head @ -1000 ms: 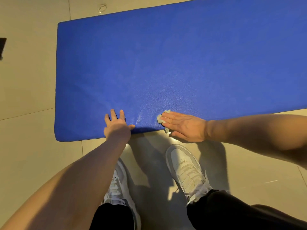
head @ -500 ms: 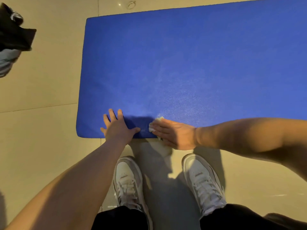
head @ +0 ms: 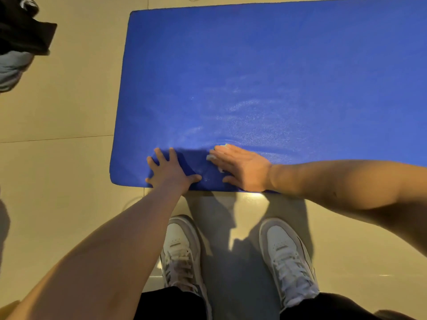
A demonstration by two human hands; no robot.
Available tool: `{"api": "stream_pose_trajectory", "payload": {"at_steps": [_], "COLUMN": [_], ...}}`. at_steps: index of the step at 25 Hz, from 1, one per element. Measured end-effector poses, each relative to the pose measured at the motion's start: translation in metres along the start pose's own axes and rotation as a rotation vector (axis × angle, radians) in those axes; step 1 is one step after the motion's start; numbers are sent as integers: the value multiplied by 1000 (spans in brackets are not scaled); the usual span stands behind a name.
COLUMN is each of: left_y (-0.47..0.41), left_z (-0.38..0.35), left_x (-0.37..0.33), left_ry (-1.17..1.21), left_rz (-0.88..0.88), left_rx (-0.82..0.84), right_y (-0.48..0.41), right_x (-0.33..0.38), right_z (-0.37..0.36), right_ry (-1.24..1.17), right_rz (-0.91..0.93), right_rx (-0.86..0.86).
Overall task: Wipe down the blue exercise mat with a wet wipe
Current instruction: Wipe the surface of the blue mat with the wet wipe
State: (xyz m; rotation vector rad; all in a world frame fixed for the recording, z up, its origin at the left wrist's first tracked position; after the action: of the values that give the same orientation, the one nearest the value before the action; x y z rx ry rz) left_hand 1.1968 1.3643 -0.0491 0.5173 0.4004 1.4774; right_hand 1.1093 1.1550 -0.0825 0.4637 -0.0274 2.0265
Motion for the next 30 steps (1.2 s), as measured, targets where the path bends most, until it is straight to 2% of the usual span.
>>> {"api": "stream_pose_trajectory", "payload": {"at_steps": [3, 6, 9, 12, 15, 17, 19, 22, 24, 25, 30], "left_y": [1, 1, 0, 1, 2, 3, 4, 6, 8, 8, 4], "left_z": [0, -2, -1, 1, 2, 3, 4, 6, 7, 7, 16], "left_x": [0, -1, -1, -2, -2, -2, -2, -1, 0, 1, -1], "left_ry": [1, 1, 6, 16, 14, 13, 25, 23, 22, 23, 17], "left_rz": [-12, -12, 2, 3, 4, 4, -1, -11, -9, -6, -6], "left_rx": [-15, -24, 7, 21, 24, 27, 39, 59, 74, 79, 18], "right_y": [-22, -29, -26, -13, -2, -5, -19, -32, -36, -39, -17], "right_x": [-44, -58, -20, 13, 27, 12, -17, -74, -79, -69, 17], "right_z": [25, 29, 16, 11, 4, 10, 25, 41, 37, 30, 4], "right_ry": [17, 30, -19, -206, -142, -144, -133, -26, -43, -55, -223], "right_rz": [-229, -335, -253, -144, 47, 80, -8, -280, -422, -432, -121], "right_rx": [-30, -24, -57, -95, -29, 27, -27, -86, -85, -98, -84]}}
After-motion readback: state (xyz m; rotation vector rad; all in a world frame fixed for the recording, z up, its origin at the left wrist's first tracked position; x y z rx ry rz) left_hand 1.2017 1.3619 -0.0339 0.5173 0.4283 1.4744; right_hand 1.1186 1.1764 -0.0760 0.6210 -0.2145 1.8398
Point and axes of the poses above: each hand's wrist, its own y-axis away from the middle knuckle, its own z-axis out of the back of the hand, x = y × z, the point moved 3 cm from there along -y, towards the middle knuckle, and after that the axes turned 1 degree about z, right-handed, at the moved point
